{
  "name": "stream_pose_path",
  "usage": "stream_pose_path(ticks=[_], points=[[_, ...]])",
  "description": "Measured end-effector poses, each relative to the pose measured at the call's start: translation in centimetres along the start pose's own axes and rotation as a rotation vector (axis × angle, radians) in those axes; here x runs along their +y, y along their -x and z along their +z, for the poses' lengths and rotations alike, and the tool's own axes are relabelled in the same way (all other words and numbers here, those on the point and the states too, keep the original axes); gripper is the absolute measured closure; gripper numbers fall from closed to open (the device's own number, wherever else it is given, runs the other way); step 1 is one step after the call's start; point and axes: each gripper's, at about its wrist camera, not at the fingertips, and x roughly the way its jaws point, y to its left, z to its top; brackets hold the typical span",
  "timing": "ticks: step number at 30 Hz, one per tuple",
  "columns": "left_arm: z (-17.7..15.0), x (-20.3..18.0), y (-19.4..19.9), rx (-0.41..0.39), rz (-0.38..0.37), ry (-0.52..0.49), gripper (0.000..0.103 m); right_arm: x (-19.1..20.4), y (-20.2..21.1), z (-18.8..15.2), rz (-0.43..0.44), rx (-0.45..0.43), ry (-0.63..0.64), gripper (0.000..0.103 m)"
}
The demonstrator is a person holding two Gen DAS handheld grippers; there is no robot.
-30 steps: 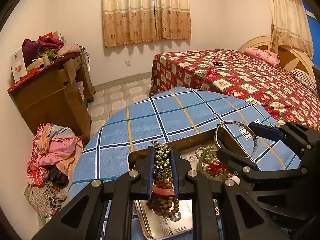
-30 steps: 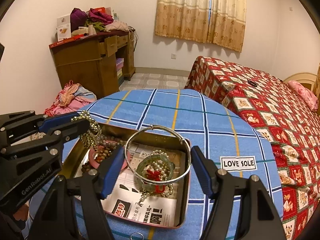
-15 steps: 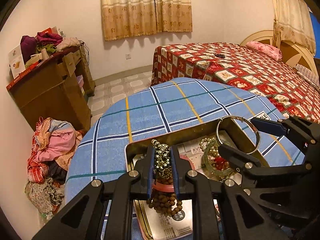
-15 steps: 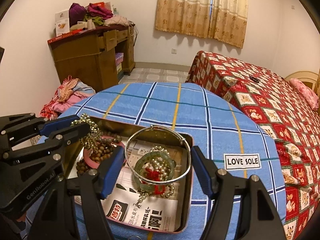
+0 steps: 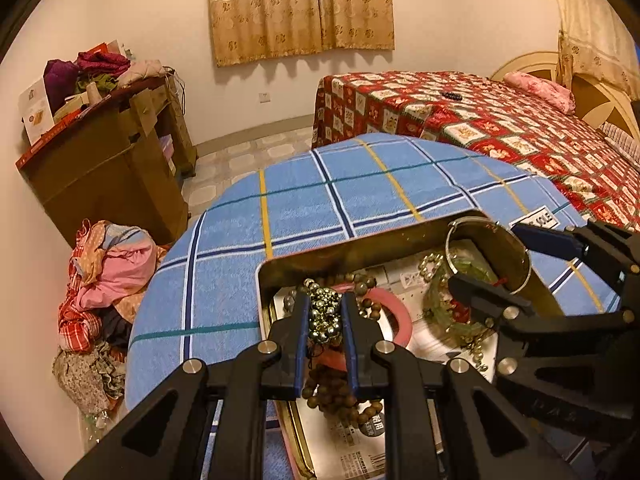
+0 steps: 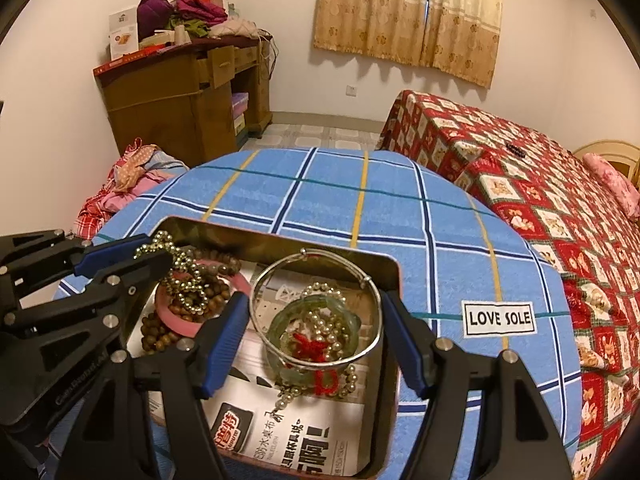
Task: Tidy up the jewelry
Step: 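Open both grippers to release the chain and bangle in the box, then move both open grippers to the brown leather watch and small silver ring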
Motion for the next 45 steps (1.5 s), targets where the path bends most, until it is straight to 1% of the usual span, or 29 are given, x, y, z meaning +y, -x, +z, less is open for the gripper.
stream_pose_path(ticks=[5, 6, 7, 8, 10, 12, 14, 15, 18, 22, 30, 45], points=[[-0.3, 0.0, -0.4, 0.018, -0.008, 0.006, 0.086, 0.0, -0.3, -0.2, 0.017, 0.015, -0.004, 0.032], [-0.3, -0.1, -0.5, 0.026, -0.011, 0.002, 0.078, 0.0, -0.4, -0.2, 0.020, 0.017, -0.004, 0.032], [-0.4, -0.1, -0.5, 0.028, 0.000, 0.001, 0.065, 0.0, -0.4, -0.3, 0.021, 0.018, -0.001, 0.032], [-0.5, 0.0, -0.5, 0.027, 0.024, 0.005, 0.058, 0.0, -0.3, -0.4, 0.010, 0.014, 0.004, 0.033], [-0.7, 0.4, -0.1, 0.017, 0.011, 0.025, 0.043, -0.3, -0.2, -0.5, -0.001, 0.012, -0.002, 0.032], [-0.9, 0.6, 0.3, 0.012, 0.003, 0.036, 0.039, -0.9, 0.2, -0.7, 0.004, 0.010, -0.025, 0.031], [-1.2, 0.5, 0.6, 0.006, -0.005, 0.035, 0.039, -1.0, 0.5, -0.9, -0.005, 0.003, -0.027, 0.024], [-1.3, 0.4, 0.7, 0.006, -0.008, 0.036, 0.039, -1.0, 0.7, -1.1, -0.007, -0.002, -0.027, 0.024], [-1.8, 0.1, 0.7, 0.013, 0.003, 0.030, 0.039, -0.9, 0.6, -1.4, -0.007, 0.002, -0.029, 0.024], [-2.0, 0.1, 0.4, 0.025, -0.002, 0.033, 0.039, -0.8, 0.4, -1.6, -0.009, 0.010, -0.026, 0.024], [-2.1, -0.1, 1.2, 0.010, 0.004, 0.028, 0.039, -0.9, 1.2, -1.9, -0.002, -0.003, -0.042, 0.024], [-3.2, -0.6, 3.1, -0.002, -0.016, 0.039, 0.039, -1.0, 2.6, -3.1, 0.002, -0.008, -0.063, 0.024]])
